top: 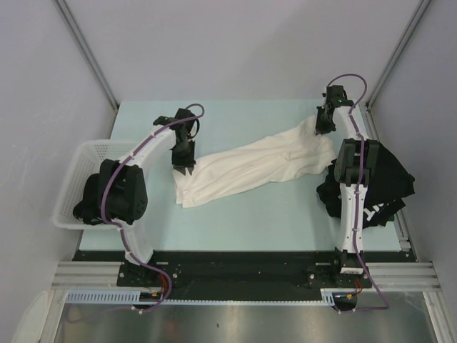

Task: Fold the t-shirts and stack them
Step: Rotate the tshirt 75 degrees

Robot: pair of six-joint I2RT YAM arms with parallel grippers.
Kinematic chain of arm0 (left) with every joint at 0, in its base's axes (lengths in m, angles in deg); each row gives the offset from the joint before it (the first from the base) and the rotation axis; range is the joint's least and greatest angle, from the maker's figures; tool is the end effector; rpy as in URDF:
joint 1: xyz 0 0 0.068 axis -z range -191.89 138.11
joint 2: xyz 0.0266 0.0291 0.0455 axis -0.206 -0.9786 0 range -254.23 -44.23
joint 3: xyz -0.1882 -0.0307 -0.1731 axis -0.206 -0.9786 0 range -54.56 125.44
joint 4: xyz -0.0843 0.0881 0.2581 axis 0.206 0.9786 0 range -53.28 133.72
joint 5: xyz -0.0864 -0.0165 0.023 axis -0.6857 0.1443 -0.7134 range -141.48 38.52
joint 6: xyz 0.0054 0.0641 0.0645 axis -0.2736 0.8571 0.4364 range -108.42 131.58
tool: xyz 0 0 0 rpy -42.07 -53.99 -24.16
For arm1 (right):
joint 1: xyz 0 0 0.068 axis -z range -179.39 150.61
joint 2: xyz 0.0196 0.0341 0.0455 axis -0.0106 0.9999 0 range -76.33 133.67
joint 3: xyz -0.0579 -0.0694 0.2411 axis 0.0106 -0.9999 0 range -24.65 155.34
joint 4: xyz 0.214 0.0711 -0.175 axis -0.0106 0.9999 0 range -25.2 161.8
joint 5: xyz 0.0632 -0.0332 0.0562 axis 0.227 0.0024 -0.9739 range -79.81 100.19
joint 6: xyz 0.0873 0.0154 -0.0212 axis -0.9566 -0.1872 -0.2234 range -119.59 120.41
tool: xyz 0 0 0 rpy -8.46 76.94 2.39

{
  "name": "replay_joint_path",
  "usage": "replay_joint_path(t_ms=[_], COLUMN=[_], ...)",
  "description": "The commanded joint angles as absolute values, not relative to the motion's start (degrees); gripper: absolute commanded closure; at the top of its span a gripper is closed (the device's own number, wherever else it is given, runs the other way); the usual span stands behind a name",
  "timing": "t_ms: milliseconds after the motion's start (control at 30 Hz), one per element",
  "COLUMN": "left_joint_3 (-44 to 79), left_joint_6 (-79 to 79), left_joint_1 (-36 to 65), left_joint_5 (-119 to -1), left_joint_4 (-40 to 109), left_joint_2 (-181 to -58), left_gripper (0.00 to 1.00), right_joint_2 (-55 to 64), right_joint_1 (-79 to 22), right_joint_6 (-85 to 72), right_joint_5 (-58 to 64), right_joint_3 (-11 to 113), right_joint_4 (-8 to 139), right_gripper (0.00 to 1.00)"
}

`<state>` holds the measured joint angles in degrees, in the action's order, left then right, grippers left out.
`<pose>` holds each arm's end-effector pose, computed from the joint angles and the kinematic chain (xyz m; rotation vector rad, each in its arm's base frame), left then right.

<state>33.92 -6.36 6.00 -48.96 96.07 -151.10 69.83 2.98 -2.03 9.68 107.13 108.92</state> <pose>0.3824 -0.1196 0.1706 -0.0081 2.9243 -0.0355 0.5837 -0.0234 0.1099 0.1055 2.5895 0.0121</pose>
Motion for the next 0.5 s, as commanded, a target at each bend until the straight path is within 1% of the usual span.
replay_joint_path(t_ms=[0,33,133,233,467], left_joint_3=[35.4,35.3,34.7,34.0,33.9], left_joint_6=[-6.4,-6.5,-6.6,-6.7,-7.1], left_joint_1=[6.4,6.3,6.4,6.5,7.0], left_joint_5=[-48.2,-48.1,-48.1,-47.9,-48.2], left_joint_4=[97.0,97.0,97.1,97.4,97.8], left_joint_2=[-149.0,-149.0,-148.8,-148.4,-148.9], left_gripper=[0.69,0.69,0.69,0.69,0.69], right_joint_2=[77.9,78.5,80.8,82.8,83.1], right_joint_1=[1.8,1.8,0.8,-1.0,-0.9], right_joint_6=[-3.8,-4.2,-4.5,-2.5,-2.4], right_joint_5=[3.0,2.0,-1.9,-1.7,-2.1], right_joint_3=[110.5,112.0,113.9,116.9,119.7], right_joint_4=[108.5,108.2,106.7,107.0,106.3], right_gripper=[0.95,1.00,1.00,1.00,1.00])
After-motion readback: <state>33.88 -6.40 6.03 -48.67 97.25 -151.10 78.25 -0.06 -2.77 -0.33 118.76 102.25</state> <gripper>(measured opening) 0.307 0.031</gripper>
